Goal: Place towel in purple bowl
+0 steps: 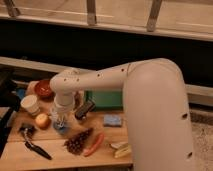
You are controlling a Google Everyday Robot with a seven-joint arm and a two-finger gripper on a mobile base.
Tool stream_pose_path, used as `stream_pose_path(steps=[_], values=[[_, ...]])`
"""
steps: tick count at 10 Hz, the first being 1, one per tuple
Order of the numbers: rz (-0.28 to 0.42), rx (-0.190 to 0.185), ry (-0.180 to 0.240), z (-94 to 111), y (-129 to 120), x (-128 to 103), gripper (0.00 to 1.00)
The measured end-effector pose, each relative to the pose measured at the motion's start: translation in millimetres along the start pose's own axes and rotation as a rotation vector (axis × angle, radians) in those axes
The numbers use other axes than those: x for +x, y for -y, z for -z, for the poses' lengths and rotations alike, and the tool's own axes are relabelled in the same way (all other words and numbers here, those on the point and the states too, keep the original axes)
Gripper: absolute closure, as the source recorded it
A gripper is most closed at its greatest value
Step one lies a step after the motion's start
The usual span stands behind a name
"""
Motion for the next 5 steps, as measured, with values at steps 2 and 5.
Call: stream_pose_path(steps=[2, 5], values=[[0.000, 0.041, 0.045, 23, 11, -12, 1.00], [-0.015, 0.072, 0.129, 63, 51, -52, 1.00]])
